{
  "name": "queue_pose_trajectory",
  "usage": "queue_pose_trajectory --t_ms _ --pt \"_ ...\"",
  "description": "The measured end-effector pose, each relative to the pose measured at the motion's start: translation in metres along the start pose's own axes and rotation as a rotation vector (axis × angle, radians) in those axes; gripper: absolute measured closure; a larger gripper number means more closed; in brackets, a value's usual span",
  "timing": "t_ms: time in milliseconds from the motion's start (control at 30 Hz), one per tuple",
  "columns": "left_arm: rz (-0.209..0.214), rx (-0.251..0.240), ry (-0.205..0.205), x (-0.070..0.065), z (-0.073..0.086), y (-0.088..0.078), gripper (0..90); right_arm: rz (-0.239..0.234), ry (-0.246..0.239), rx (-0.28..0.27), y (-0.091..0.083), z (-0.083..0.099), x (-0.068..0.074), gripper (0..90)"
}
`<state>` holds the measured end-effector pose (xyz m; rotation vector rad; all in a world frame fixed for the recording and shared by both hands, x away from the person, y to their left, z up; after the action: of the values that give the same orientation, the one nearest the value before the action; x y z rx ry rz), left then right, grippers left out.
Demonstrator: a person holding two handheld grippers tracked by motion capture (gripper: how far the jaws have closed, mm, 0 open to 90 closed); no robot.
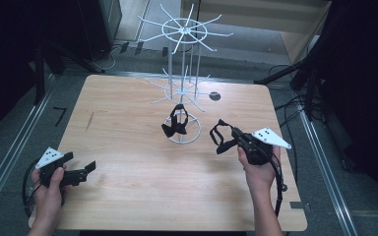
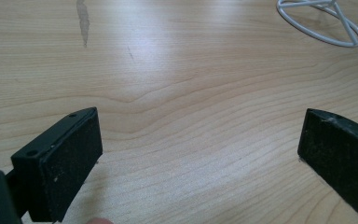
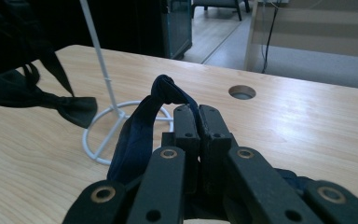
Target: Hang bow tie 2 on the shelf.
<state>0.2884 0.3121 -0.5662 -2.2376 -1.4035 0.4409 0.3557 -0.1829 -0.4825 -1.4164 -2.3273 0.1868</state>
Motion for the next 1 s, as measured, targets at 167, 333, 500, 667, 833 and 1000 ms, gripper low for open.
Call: queue_pose_trajectory --t_ms 167,333,500,667,833,1000 --pt "0.001 -0.001 0.002 0.000 0.000 0.000 0.1 -0.021 -0.007 -0.002 0.000 -0.002 0.010 88.6" --pt "0.001 -0.001 0.001 0.000 0.000 0.000 0.2 -0.040 -0.010 -0.005 -0.001 -0.004 0.019 88.6" --pt "0.003 -0.001 0.001 0.000 0.000 0.000 0.1 -0.059 -0.009 -0.011 -0.002 -0.007 0.029 88.6" --pt "0.003 -0.001 0.001 0.000 0.000 0.000 0.1 -0.081 -0.013 -0.019 -0.003 -0.011 0.037 88.6" --pt "0.002 -0.002 0.002 0.000 0.000 0.000 0.2 -0.092 -0.021 -0.020 -0.004 -0.013 0.044 88.6" --pt "0.003 -0.001 0.004 0.000 0.000 0.000 0.2 -0.104 -0.025 -0.022 -0.004 -0.014 0.051 88.6"
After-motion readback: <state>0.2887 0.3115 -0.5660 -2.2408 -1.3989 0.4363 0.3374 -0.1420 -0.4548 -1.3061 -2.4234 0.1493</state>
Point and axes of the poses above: each handheld gripper's, and its own axes: y roughly forward along the jaws, z roughly out of its underside, x roughly to its left, the point moved 8 cm from there along y, roughly forward along the jaws, and after that the axes turned 10 degrees about y, right-handed, at the moved point
